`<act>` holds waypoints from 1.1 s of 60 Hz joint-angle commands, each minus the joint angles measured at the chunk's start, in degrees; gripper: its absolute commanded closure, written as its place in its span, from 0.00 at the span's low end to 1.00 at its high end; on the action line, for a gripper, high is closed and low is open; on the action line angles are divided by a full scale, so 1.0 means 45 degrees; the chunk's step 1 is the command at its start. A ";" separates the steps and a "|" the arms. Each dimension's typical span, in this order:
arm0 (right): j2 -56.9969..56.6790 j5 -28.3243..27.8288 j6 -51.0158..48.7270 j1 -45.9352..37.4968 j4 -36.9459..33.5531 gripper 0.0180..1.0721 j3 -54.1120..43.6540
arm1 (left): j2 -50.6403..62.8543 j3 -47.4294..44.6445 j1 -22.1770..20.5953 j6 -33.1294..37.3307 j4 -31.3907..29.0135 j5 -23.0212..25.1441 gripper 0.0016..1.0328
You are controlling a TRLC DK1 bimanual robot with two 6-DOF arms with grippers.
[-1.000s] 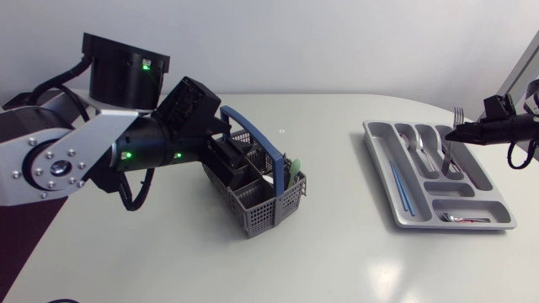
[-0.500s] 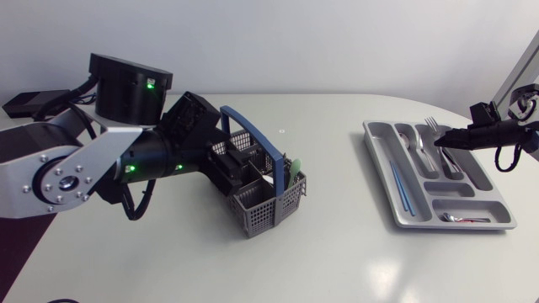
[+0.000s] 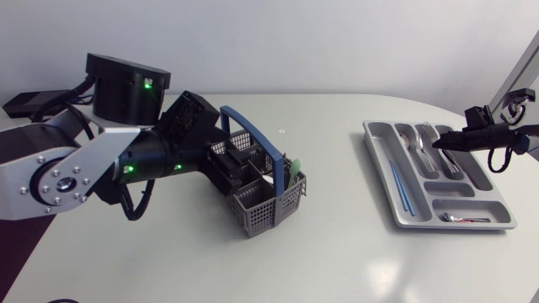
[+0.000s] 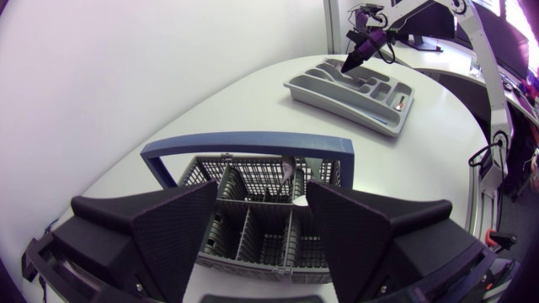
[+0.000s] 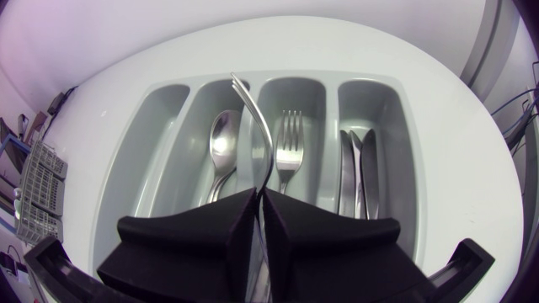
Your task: Unload the cutlery basket into the drawer organizer.
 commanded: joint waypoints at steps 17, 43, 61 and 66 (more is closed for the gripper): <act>-0.0037 0.1413 0.0418 0.0376 0.1601 0.60 -0.0715 | -0.0313 -0.0516 0.0010 0.0162 0.0102 -0.0083 0.28; -0.4842 0.1882 0.0125 0.1763 0.2890 0.42 -0.5227 | -0.1134 -0.1004 0.1084 0.0260 0.0004 0.0035 0.28; -0.9275 0.2956 0.0692 0.6470 0.2851 0.42 -0.9035 | -0.0841 -0.1355 0.2744 0.0396 0.0180 0.0113 0.28; -0.9646 0.3249 0.1082 0.7739 0.2851 0.42 -0.9407 | -0.0235 -0.1277 0.3115 0.0396 0.0317 0.0113 0.28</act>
